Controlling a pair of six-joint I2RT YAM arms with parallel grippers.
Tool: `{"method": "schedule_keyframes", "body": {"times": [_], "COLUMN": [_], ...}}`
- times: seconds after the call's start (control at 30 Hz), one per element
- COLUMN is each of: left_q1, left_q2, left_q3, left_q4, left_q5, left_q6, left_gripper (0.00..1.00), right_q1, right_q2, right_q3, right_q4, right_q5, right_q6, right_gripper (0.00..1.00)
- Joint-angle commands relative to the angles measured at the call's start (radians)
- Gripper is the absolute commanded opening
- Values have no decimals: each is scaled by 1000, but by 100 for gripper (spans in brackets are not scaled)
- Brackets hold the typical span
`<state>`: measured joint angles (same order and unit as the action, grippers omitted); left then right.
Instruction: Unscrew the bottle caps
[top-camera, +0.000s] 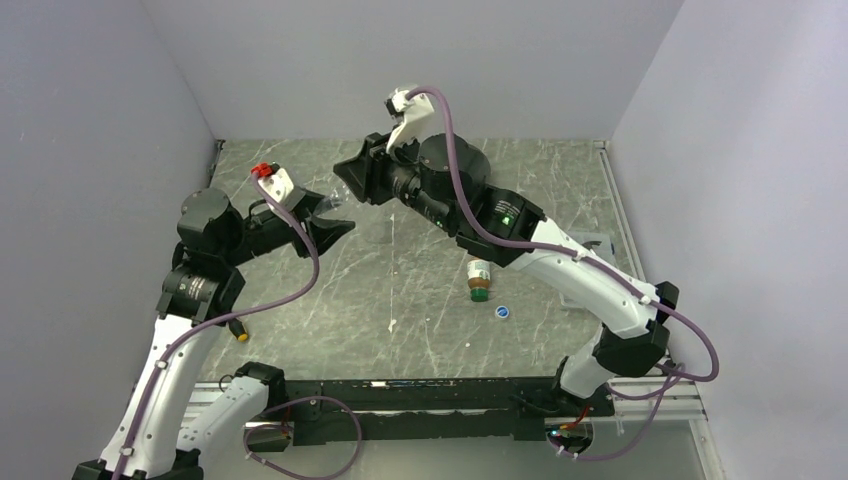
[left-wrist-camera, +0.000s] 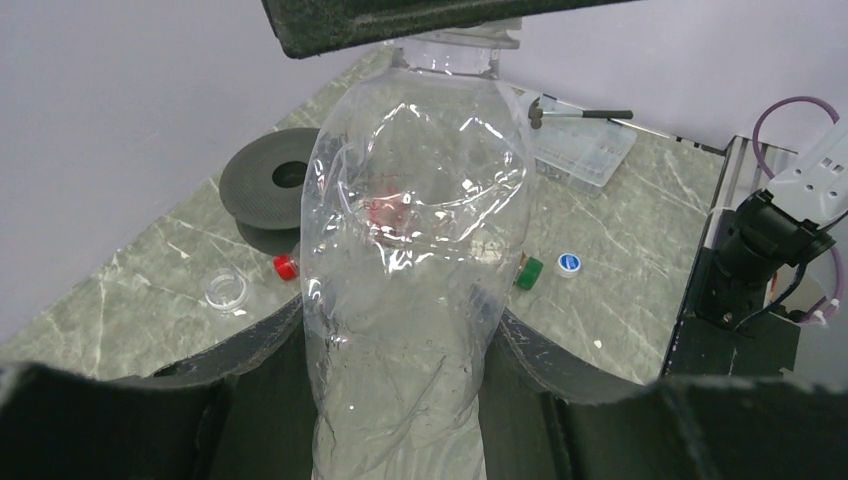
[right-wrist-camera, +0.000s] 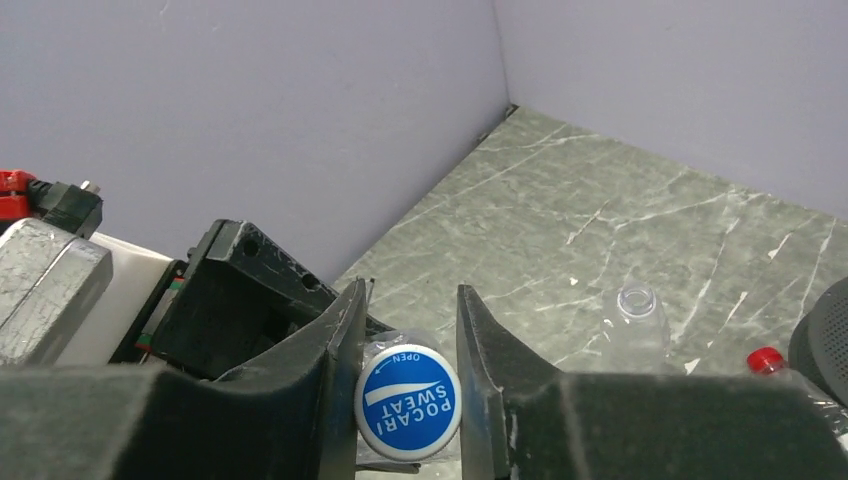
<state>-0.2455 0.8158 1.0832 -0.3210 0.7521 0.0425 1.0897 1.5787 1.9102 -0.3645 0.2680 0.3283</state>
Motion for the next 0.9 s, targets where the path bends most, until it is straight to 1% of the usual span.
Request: {"method": "schedule_keyframes", "body": {"times": [0.0,0.07,0.13,0.23,0.3,0.37,0.47,0.53,0.6,0.63,0.67,0.73,0.77,0.8,0.83,0.87], "left_q1": [3,3,3,3,3,3,3,3,3,3,3,3,3,3,3,3], "left_q2": [-3,5,13,25,31,40,52,58,59,61,58,58,59,57,56,52], "left_q3": [16,24,32,31,23,19,24,22,17,16,17,23,30,33,36,38], "left_q4": [31,29,31,54,100,146,176,197,210,207,200,165,142,114,88,61], "left_q5": [21,69,145,297,395,466,538,562,563,557,549,522,503,476,445,398], "left_q6": [-18,-35,-98,-194,-271,-330,-388,-419,-430,-424,-415,-380,-351,-319,-287,-250], "left_gripper": [42,42,40,38,39,40,40,40,40,40,40,40,40,40,40,41], "right_q1": [-5,-7,-17,-59,-91,-121,-168,-188,-191,-191,-191,-191,-190,-189,-188,-184], "right_q2": [-72,-101,-145,-200,-219,-229,-236,-236,-233,-232,-233,-244,-254,-265,-272,-279], "right_q3": [-25,-61,-119,-198,-233,-260,-302,-317,-312,-309,-304,-298,-296,-295,-292,-293], "right_q4": [81,130,212,331,395,446,524,558,539,527,509,456,420,403,388,382], "right_q5": [-23,-69,-163,-476,-650,-778,-953,-1018,-1031,-1030,-1008,-877,-753,-658,-569,-508], "right_q6": [-5,-33,-69,-84,-67,-38,22,53,41,33,21,-1,-10,-9,-3,1], "right_gripper": [18,12,9,9,8,7,7,7,10,13,23,62,78,92,99,100]}}
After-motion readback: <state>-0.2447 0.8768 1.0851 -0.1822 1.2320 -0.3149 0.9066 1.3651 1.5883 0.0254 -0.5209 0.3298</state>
